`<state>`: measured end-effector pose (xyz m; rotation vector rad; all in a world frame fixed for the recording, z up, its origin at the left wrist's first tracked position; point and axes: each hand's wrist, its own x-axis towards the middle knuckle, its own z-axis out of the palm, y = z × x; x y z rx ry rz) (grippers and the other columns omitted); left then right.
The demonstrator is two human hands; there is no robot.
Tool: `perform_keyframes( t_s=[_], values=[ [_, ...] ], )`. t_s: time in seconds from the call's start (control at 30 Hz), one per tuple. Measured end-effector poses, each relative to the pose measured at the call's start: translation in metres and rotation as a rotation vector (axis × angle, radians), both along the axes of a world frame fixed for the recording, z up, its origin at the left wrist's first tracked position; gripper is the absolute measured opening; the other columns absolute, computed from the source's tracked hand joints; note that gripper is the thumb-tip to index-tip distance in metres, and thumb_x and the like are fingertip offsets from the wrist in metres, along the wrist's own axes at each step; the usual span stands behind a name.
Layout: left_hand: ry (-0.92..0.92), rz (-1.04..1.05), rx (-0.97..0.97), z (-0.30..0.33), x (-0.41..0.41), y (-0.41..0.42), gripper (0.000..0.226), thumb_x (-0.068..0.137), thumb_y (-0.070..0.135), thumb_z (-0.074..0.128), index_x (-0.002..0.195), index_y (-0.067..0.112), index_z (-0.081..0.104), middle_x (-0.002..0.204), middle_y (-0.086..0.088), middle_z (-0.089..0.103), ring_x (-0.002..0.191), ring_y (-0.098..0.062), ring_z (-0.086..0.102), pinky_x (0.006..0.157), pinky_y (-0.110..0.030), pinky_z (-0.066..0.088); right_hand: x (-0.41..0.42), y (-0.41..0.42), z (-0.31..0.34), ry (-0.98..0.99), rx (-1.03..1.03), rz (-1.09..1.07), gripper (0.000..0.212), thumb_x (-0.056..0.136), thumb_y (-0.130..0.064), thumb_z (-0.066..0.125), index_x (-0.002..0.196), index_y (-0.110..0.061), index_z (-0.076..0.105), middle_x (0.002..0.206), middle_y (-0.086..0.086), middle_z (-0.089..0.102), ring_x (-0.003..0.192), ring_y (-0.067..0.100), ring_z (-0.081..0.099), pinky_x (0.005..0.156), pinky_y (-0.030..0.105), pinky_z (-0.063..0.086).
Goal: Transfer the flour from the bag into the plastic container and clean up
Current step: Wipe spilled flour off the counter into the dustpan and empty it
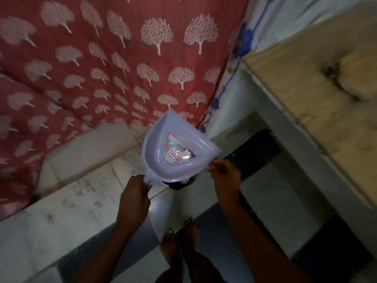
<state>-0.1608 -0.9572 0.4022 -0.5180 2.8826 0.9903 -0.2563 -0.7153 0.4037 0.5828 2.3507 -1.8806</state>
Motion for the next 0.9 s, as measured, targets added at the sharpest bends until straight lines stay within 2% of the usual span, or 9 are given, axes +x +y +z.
perform_keyframes(
  t_s=[0.1,0.2,0.27,0.37,0.5,0.6,0.7,0.83,0.9],
  values=[
    [0.018,-0.013,0.056,0.059,0.019,0.012,0.016,0.089,0.001,0.059,0.091,0.016,0.057,0.087,0.003,0.06,0.081,-0.019,0.059,0.066,-0.029,0.042,0.026,0.023,0.06,0.05,-0.002,-0.024,0.025,0.08,-0.001,0.071,0.085,-0.025,0.073,0.082,0.009,0.074,0.081,0.033,0.071,0.08,0.057,0.058],
    [0.038,-0.083,0.112,0.11,0.042,0.027,0.014,0.085,0.001,0.062,0.085,0.014,0.057,0.078,0.003,0.061,0.074,-0.02,0.059,0.063,-0.031,0.045,0.063,0.047,0.115,0.039,-0.051,-0.089,0.022,0.084,-0.003,0.069,0.081,-0.025,0.074,0.082,0.008,0.075,0.081,0.034,0.072,0.082,0.057,0.058],
    [0.041,-0.133,0.143,0.129,0.054,0.034,0.012,0.08,0.004,0.057,0.087,0.013,0.058,0.079,0.002,0.062,0.075,-0.019,0.059,0.064,-0.033,0.048,0.084,0.057,0.141,0.059,-0.127,-0.12,0.017,0.091,-0.007,0.066,0.084,-0.02,0.073,0.086,0.01,0.075,0.084,0.037,0.072,0.081,0.053,0.06],
    [0.016,-0.217,0.222,0.152,0.071,0.055,0.032,0.071,0.006,0.051,0.101,0.013,0.062,0.09,0.002,0.066,0.083,-0.016,0.061,0.071,-0.034,0.05,0.113,0.074,0.173,0.107,-0.185,-0.157,0.01,0.097,-0.009,0.062,0.092,-0.014,0.07,0.088,0.013,0.075,0.083,0.032,0.072,0.074,0.041,0.059],
    [-0.016,-0.233,0.285,0.168,0.081,0.086,0.027,0.076,0.014,0.049,0.1,0.016,0.06,0.089,0.004,0.065,0.08,-0.013,0.059,0.065,-0.028,0.042,0.128,0.096,0.192,0.076,-0.216,-0.251,0.012,0.092,0.006,0.06,0.102,0.005,0.067,0.091,0.021,0.074,0.078,0.024,0.072,0.067,0.028,0.059],
    [-0.063,-0.226,0.325,0.172,0.079,0.103,0.03,0.076,0.016,0.045,0.102,0.012,0.06,0.089,0.001,0.066,0.079,-0.016,0.061,0.065,-0.031,0.044,0.129,0.117,0.192,0.039,-0.151,-0.234,0.014,0.091,0.0,0.065,0.104,-0.001,0.069,0.091,0.015,0.076,0.085,0.028,0.075,0.076,0.039,0.062],
    [-0.087,-0.237,0.323,0.17,0.07,0.116,0.034,0.076,0.014,0.044,0.105,0.012,0.061,0.095,0.001,0.068,0.086,-0.018,0.063,0.073,-0.038,0.052,0.119,0.142,0.192,0.049,-0.107,-0.237,0.013,0.086,-0.008,0.07,0.099,-0.01,0.071,0.089,0.009,0.077,0.086,0.028,0.075,0.081,0.048,0.061],
    [-0.16,-0.223,0.187,0.164,0.049,0.128,0.026,0.083,0.01,0.052,0.105,0.023,0.056,0.098,0.004,0.066,0.089,-0.02,0.062,0.071,-0.034,0.05,0.087,0.176,0.2,0.101,-0.064,-0.272,0.021,0.079,-0.016,0.07,0.098,-0.008,0.07,0.089,0.011,0.076,0.085,0.028,0.074,0.077,0.042,0.06],
    [-0.179,-0.217,0.144,0.159,0.035,0.138,0.026,0.086,0.005,0.056,0.105,0.022,0.055,0.098,0.005,0.064,0.091,-0.021,0.062,0.07,-0.031,0.045,0.059,0.197,0.201,0.109,-0.082,-0.257,0.016,0.083,-0.006,0.066,0.099,-0.003,0.069,0.09,0.014,0.076,0.082,0.029,0.074,0.076,0.039,0.058]
  ],
)
